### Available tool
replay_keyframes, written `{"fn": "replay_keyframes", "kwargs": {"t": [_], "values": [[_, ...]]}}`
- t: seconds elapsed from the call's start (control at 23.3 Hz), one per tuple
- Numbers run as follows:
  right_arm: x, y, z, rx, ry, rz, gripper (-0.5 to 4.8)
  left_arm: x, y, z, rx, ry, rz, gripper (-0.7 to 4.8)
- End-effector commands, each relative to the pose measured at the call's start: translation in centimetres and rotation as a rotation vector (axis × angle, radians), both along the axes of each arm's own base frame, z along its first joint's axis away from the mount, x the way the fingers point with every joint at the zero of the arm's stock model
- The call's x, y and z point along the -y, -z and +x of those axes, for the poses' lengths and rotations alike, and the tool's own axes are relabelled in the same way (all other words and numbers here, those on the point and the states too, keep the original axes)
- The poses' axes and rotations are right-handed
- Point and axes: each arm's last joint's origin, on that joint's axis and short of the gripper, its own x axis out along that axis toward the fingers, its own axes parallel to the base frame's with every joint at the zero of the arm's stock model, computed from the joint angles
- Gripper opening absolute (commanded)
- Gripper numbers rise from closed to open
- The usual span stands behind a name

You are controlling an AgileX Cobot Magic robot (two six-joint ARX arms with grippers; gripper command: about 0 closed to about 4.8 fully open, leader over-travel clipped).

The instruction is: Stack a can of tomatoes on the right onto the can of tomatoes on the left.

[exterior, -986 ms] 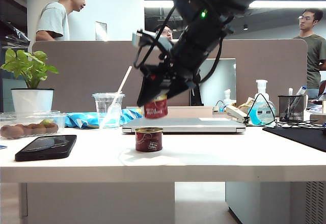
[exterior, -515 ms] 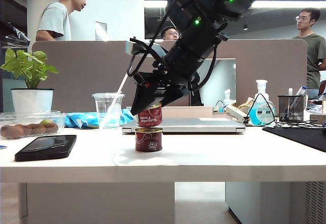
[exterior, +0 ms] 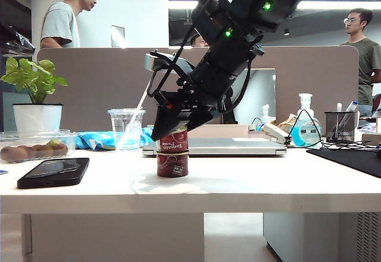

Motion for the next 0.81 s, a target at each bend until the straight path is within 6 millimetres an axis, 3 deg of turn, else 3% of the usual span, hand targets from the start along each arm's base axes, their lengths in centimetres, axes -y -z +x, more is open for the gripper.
{"fn": "replay_keyframes", "kwargs": {"t": [0.04,0.13,0.26,0.34,0.69,0.77,0.81], "values": [[0.0,0.3,-0.1,-0.013,-0.002,-0.011,3.49,0.0,-0.2,0.0,0.012,0.006,0.000,-0.04],[0.0,0.3,-0.1,-0.014,-0.003,-0.012,3.98,0.0,-0.2,0.0,0.012,0.006,0.000,-0.04],[-0.1,0.2,-0.2,-0.013,-0.005,-0.012,4.02,0.0,-0.2,0.0,0.012,0.006,0.000,-0.04],[-0.1,-0.3,-0.3,0.000,-0.007,-0.004,4.33,0.0,-0.2,0.0,0.012,0.006,0.000,-0.04],[0.5,-4.4,-1.8,0.079,0.036,-0.008,4.29,0.0,-0.4,0.1,0.040,0.002,0.001,-0.04],[0.9,-5.9,-2.5,0.107,0.063,-0.019,3.64,0.0,-0.6,0.1,0.061,0.005,-0.001,-0.04],[1.3,-6.9,-3.0,0.119,0.073,-0.021,2.68,0.0,-0.7,0.1,0.074,0.004,-0.003,-0.04]]}}
